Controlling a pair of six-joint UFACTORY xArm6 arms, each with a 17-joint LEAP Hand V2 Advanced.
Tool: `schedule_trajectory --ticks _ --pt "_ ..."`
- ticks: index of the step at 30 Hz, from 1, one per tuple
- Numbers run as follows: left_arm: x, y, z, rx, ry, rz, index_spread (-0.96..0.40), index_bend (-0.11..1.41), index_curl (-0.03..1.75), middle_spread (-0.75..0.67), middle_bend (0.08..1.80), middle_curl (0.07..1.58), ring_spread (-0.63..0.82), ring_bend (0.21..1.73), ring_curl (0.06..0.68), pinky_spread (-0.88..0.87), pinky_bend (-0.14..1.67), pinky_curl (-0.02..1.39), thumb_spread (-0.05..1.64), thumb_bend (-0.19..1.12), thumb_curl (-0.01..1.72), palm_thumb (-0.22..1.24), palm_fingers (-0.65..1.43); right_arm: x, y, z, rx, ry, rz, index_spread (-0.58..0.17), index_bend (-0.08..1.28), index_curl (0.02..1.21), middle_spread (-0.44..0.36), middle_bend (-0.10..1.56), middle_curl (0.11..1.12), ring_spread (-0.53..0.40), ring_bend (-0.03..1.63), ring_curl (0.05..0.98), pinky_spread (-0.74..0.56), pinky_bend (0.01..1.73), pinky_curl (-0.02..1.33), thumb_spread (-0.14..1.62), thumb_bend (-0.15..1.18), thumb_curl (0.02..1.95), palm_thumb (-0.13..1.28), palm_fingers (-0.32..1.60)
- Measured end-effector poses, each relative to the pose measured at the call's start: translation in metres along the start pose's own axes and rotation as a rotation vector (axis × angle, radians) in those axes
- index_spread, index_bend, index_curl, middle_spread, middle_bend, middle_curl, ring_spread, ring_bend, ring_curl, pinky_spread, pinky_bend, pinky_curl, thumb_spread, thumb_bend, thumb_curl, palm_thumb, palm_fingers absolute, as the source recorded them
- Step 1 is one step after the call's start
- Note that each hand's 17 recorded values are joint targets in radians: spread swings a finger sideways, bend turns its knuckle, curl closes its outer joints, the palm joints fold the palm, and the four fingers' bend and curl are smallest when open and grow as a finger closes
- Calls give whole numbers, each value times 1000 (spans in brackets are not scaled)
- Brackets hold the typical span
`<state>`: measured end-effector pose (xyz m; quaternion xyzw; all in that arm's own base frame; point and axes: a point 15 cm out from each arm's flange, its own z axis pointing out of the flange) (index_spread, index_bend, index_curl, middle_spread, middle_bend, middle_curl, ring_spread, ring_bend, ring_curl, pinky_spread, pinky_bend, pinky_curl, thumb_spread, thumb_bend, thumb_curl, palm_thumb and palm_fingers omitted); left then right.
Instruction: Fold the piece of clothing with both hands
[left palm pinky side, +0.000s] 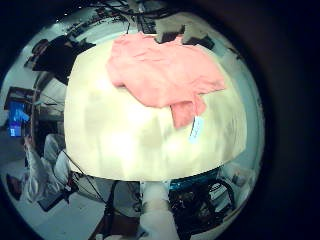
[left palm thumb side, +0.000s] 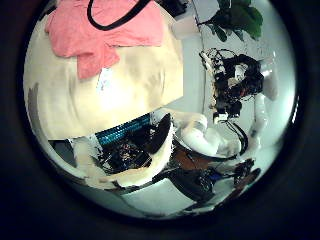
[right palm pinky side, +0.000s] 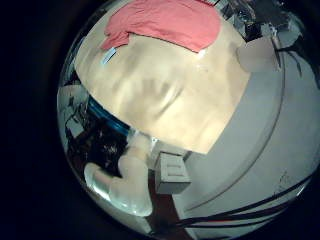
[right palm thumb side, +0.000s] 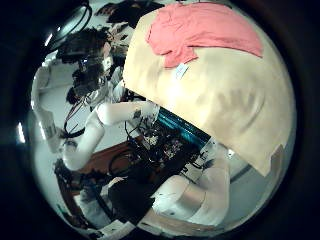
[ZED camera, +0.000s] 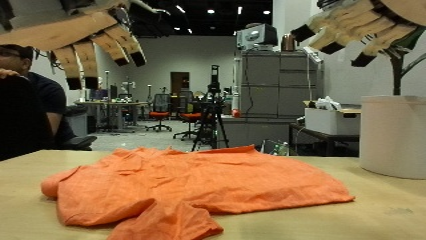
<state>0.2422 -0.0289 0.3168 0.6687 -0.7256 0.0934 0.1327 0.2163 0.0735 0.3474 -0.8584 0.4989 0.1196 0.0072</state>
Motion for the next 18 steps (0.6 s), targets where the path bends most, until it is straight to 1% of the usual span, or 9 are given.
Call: schedule_trajectory --ticks 9,13,15,18 --pt "-8 -5 -2 -17 -12 -16 -22 172 321 95 299 373 400 442 187 427 192 295 1029 -27 281 127 304 -1 1 1 -4 -1 -12 -284 184 337 89 179 278 242 201 255 383 199 313 1032 -24 248 34 214" --pt "-6 -4 4 -33 -10 -13 -20 169 324 85 296 374 396 446 185 426 193 294 1029 -24 283 131 303 1 2 1 -5 -3 -10 -285 183 336 20 177 277 242 208 256 383 198 312 1032 -24 249 33 216" --pt "-4 -4 8 -46 -10 -8 -16 175 326 93 287 371 390 452 186 427 196 292 1031 -20 284 140 306 3 2 0 -2 -5 0 -285 183 335 9 176 276 242 208 256 382 202 314 1032 -24 249 33 217" --pt "-2 -4 16 -65 -21 16 -14 160 321 106 351 382 396 453 181 412 184 284 1029 -20 289 159 346 7 3 0 -3 -6 20 -284 179 333 21 182 278 244 210 256 385 203 314 1080 -13 246 57 227"
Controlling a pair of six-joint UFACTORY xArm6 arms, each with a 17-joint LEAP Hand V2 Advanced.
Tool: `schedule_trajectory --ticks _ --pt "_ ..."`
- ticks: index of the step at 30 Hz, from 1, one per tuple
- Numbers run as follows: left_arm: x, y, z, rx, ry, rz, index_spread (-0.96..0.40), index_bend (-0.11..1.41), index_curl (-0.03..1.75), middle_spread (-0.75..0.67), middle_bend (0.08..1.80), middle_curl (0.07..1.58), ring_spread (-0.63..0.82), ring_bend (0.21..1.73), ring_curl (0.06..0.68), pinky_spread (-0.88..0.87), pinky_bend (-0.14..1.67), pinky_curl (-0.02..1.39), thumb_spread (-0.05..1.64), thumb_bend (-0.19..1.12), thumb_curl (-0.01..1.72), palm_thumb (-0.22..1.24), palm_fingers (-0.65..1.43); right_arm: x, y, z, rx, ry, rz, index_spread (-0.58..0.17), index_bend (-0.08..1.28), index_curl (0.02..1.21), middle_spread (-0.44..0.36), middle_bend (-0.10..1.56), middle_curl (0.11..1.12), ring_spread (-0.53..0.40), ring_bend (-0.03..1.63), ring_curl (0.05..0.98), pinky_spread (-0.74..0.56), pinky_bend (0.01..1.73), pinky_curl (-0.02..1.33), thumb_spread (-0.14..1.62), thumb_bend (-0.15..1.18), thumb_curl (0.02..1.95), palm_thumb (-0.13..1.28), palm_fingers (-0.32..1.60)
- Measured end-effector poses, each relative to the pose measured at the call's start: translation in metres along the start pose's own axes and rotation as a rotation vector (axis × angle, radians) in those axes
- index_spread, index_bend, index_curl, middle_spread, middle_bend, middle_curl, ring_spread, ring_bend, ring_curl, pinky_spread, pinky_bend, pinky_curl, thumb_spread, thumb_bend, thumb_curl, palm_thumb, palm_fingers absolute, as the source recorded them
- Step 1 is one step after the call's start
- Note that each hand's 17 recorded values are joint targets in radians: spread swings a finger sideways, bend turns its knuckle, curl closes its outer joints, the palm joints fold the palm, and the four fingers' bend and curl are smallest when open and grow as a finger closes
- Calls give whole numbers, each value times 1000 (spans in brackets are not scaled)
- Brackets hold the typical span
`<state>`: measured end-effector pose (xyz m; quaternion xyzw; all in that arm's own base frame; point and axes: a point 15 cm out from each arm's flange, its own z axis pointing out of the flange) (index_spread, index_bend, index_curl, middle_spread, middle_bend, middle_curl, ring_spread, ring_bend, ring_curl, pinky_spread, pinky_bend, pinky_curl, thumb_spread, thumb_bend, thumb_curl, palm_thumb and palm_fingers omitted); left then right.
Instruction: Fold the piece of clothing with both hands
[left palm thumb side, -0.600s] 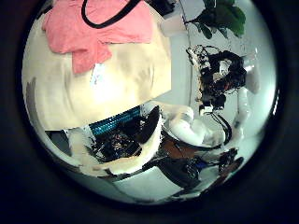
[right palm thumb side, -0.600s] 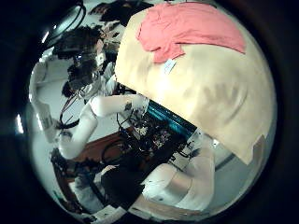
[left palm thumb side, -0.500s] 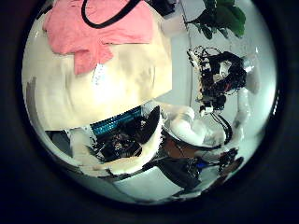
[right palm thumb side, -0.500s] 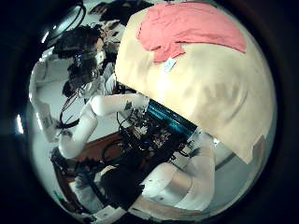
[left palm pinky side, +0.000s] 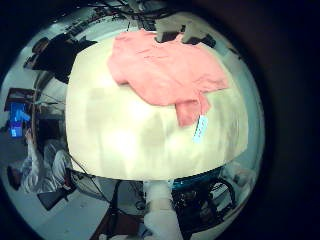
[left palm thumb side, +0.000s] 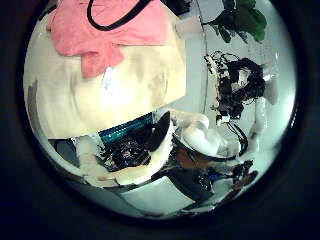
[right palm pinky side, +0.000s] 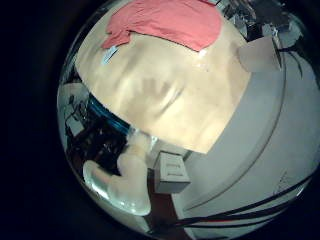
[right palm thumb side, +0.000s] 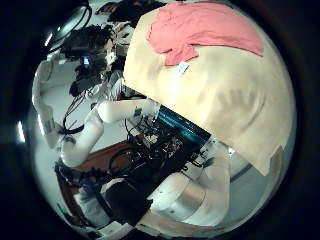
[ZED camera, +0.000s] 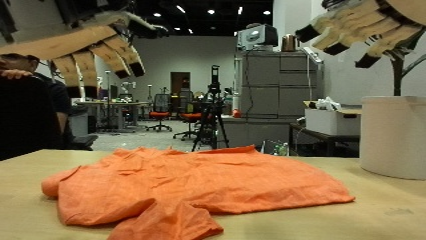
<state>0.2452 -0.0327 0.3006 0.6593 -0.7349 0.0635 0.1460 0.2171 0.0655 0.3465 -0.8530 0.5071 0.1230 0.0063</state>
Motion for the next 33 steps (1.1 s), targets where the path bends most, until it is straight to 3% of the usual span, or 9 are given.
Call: schedule_trajectory --ticks 8,17,22,24,28,33 --pt "3 -22 44 -89 -143 167 -5 170 332 62 220 363 385 473 189 412 237 303 1035 -22 288 176 253 9 1 0 -13 -2 42 -282 183 331 -11 181 281 243 212 257 388 201 315 1142 -16 238 93 233" --pt "2 -51 106 -173 -257 334 10 162 314 123 170 323 425 470 188 424 317 323 1076 -18 288 214 117 5 10 -15 -48 5 20 -253 195 337 33 193 287 247 203 252 387 188 304 1156 -18 229 98 257" --pt "-19 -59 139 -229 -318 366 27 158 309 141 184 315 443 476 193 440 329 323 1085 -21 283 220 78 -2 23 -25 -24 41 -5 -242 216 350 41 207 298 238 191 244 384 171 285 1148 -22 225 86 294" --pt "-24 -61 150 -250 -332 377 35 154 306 147 186 314 446 483 196 443 332 323 1087 -21 282 222 69 -2 27 -27 -32 43 -4 -241 220 357 86 220 307 234 190 240 383 171 276 1143 -21 225 81 299" --pt "-32 -66 159 -258 -363 378 47 151 299 177 201 319 450 488 199 442 330 319 1079 -22 283 226 66 -4 33 -27 -73 27 1 -242 219 364 27 212 312 231 194 237 382 176 265 1134 -21 222 71 301" --pt "-47 -63 165 -275 -400 363 71 156 287 143 285 345 406 511 203 398 300 307 1040 -25 288 228 172 -2 31 -27 -89 19 21 -249 210 368 19 202 317 228 191 232 385 179 255 1127 -22 221 56 306"
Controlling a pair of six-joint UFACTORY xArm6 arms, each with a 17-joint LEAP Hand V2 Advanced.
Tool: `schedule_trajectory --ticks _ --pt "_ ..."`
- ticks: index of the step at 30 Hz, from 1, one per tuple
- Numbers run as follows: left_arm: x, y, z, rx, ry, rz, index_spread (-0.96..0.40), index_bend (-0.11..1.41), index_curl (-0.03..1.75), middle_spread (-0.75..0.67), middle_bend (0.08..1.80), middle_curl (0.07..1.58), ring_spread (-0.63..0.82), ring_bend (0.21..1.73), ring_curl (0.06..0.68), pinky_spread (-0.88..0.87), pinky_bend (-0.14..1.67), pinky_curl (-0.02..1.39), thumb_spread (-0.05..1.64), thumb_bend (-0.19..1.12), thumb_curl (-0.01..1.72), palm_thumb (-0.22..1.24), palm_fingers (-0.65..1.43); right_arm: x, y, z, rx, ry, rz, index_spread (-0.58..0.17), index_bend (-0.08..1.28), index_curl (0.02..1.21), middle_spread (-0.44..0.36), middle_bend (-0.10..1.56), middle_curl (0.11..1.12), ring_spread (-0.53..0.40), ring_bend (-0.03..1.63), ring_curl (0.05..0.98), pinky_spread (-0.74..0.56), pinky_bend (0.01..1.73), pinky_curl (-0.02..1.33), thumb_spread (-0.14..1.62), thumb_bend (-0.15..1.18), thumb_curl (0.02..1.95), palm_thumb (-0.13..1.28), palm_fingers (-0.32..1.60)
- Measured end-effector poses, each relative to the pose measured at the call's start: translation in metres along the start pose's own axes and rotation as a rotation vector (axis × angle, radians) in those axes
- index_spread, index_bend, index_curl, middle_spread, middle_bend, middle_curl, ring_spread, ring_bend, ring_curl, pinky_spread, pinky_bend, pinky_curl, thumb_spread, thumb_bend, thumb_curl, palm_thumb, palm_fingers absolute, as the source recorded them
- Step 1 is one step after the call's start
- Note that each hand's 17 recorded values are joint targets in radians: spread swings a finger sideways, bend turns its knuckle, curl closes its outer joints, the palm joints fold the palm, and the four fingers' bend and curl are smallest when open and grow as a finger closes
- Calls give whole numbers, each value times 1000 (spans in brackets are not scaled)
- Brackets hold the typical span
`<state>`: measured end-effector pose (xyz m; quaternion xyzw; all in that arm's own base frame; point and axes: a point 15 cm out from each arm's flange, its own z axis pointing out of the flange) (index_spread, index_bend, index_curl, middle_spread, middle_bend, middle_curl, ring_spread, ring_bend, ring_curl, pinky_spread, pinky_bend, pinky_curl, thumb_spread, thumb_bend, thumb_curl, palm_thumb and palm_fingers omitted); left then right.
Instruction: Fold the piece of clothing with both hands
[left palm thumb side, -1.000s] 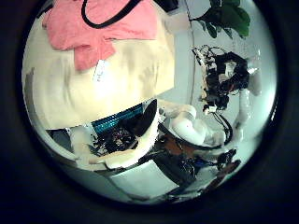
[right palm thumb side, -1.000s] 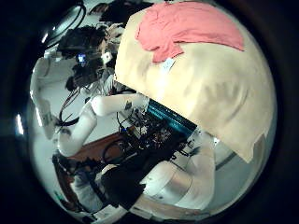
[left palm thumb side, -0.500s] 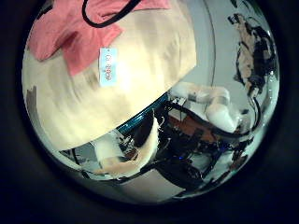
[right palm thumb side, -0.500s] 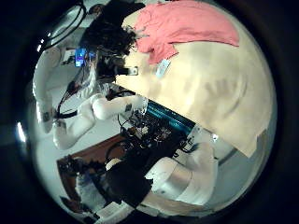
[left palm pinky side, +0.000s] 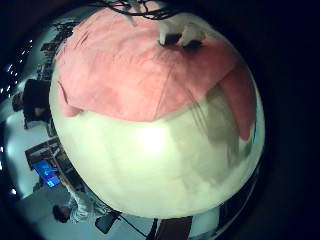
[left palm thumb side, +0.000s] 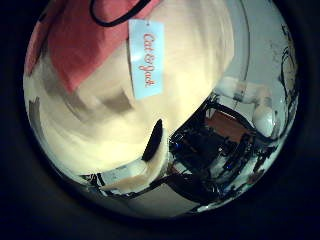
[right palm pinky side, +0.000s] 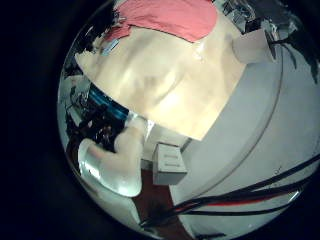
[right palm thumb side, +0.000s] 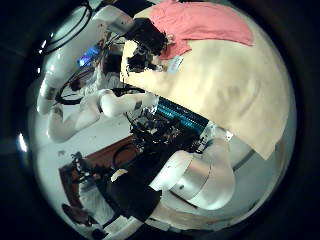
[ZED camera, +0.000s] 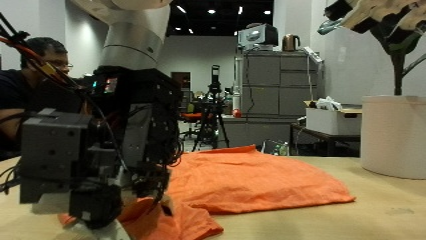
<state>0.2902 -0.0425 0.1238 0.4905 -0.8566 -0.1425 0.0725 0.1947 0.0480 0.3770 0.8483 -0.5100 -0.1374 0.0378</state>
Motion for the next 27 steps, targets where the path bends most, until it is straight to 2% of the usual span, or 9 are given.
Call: schedule_trajectory --ticks 2,5,6,8,11,13,17,22,27 --pt "-1 1 1 -4 -11 -7 57 190 299 41 445 381 301 497 190 307 233 283 1016 -23 293 239 359 1 -1 0 -8 -4 5 -251 205 368 19 202 318 228 191 231 385 179 253 1125 -21 222 54 307" --pt "-6 3 3 -9 -31 -19 -14 173 311 -98 644 460 57 569 205 58 321 298 985 -18 305 278 707 2 -4 -3 -9 -5 12 -255 200 369 4 197 320 228 189 227 386 183 252 1122 -20 222 53 310" --pt "-8 3 2 -5 -36 -24 -31 168 313 -132 668 478 -1 577 208 -6 334 298 979 -22 307 283 699 3 -6 -3 -14 -7 14 -256 197 369 18 202 322 227 188 226 387 182 250 1122 -20 223 52 313" --pt "-11 -1 1 13 -43 -32 -113 175 320 -222 732 510 -203 815 273 -215 479 331 976 -6 320 342 1084 3 -9 -3 -23 -10 17 -257 196 369 44 204 324 227 188 224 387 182 248 1121 -21 223 48 314" --pt "-16 -6 -1 48 -46 -49 -219 227 366 -308 795 617 -352 1016 386 -415 762 457 997 66 355 541 1260 1 -13 -4 -30 -9 17 -262 193 369 73 206 328 228 191 221 387 182 246 1121 -22 223 41 314" --pt "-22 -8 -5 71 -49 -61 -291 300 409 -355 825 661 -401 1104 430 -502 908 508 990 114 397 686 1276 0 -16 -3 -40 -9 15 -265 193 369 88 205 330 228 191 219 381 183 245 1122 -20 223 38 315" --pt "-30 -3 -12 69 -51 -63 -414 459 512 -428 893 739 -440 1230 489 -582 1076 572 948 127 467 825 1222 0 -21 -3 -52 -11 17 -267 192 368 100 205 333 228 191 216 378 183 242 1122 -19 224 37 316" --pt "-44 9 -26 43 -29 -70 -524 571 639 -478 961 824 -449 1306 525 -612 1183 604 925 89 529 867 1135 -1 -33 0 -69 -9 5 -268 176 356 83 213 338 222 219 224 371 183 238 1133 -10 228 58 343" --pt "-51 19 -44 22 -14 -81 -599 599 756 -507 993 891 -442 1355 541 -615 1233 613 915 50 580 890 1084 3 -66 18 -84 23 -34 -272 169 344 45 231 346 210 259 237 370 185 235 1170 22 247 204 366"
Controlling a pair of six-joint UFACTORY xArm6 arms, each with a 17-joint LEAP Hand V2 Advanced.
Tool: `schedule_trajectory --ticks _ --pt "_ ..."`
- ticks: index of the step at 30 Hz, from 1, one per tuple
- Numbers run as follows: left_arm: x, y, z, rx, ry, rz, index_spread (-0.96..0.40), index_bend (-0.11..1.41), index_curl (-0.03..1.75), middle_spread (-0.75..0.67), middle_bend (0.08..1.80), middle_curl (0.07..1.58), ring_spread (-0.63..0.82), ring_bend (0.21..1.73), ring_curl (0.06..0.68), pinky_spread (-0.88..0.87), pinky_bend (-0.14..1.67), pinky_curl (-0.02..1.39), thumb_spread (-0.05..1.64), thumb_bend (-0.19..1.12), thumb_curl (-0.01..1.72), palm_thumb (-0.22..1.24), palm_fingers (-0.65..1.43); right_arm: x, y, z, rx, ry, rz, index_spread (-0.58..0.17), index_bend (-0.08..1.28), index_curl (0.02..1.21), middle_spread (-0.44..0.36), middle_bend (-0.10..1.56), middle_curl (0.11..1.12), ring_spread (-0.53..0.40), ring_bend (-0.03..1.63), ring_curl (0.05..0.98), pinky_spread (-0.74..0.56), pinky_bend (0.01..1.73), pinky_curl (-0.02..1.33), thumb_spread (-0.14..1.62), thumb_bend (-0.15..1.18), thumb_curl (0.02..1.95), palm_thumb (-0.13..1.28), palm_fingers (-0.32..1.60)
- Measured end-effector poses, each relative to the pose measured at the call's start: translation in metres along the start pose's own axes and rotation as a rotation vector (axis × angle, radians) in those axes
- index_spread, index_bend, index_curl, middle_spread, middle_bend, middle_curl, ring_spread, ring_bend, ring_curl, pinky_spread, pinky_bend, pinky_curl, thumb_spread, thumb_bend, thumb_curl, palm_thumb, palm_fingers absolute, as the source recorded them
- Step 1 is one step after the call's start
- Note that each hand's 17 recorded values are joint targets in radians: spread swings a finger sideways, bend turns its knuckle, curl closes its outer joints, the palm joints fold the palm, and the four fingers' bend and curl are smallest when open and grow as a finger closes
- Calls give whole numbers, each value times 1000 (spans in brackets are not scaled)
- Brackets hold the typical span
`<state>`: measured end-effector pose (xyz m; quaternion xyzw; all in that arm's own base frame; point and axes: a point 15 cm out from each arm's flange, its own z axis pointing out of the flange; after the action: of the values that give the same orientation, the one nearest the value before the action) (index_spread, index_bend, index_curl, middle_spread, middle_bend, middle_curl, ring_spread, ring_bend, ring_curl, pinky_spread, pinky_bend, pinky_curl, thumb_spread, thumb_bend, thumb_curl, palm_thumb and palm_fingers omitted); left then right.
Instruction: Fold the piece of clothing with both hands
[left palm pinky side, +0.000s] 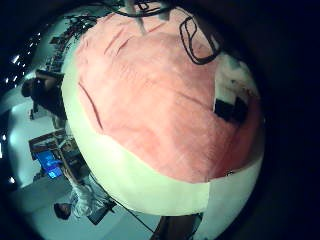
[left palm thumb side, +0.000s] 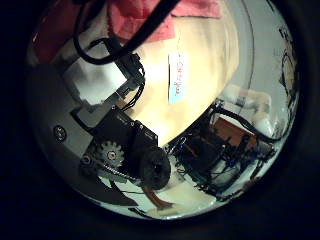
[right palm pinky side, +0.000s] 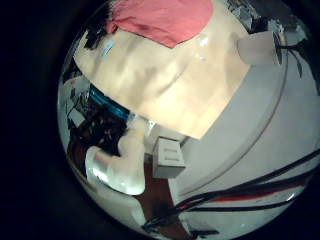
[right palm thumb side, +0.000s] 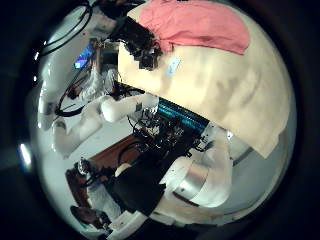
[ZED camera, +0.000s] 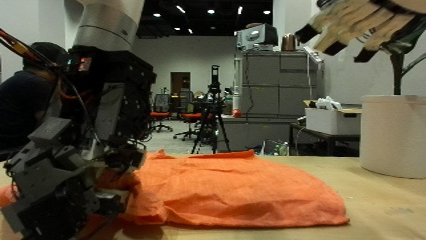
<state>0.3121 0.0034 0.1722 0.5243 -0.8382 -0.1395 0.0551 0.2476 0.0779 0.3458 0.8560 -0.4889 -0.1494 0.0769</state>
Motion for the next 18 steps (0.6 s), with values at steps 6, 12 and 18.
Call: schedule_trajectory --ticks 6,12,18 --pt "-1 5 -13 -12 7 2 -660 570 886 -525 991 946 -436 1377 545 -607 1267 613 922 2 623 900 1053 29 -63 23 33 67 3 -266 147 311 43 263 359 149 348 259 351 218 244 1157 55 277 397 433" --pt "1 12 -14 -34 15 0 -701 513 996 -538 980 984 -434 1384 543 -597 1282 609 927 -15 649 897 1045 55 -128 78 60 169 -6 -256 158 299 17 298 376 59 409 277 194 226 250 1102 35 297 523 453" --pt "0 12 -19 -32 15 -3 -736 453 1107 -549 965 1018 -434 1386 541 -596 1287 601 923 -20 666 874 1042 76 -141 143 -58 208 1 -264 176 303 -16 313 387 -12 431 283 92 228 249 1050 -27 293 528 449"
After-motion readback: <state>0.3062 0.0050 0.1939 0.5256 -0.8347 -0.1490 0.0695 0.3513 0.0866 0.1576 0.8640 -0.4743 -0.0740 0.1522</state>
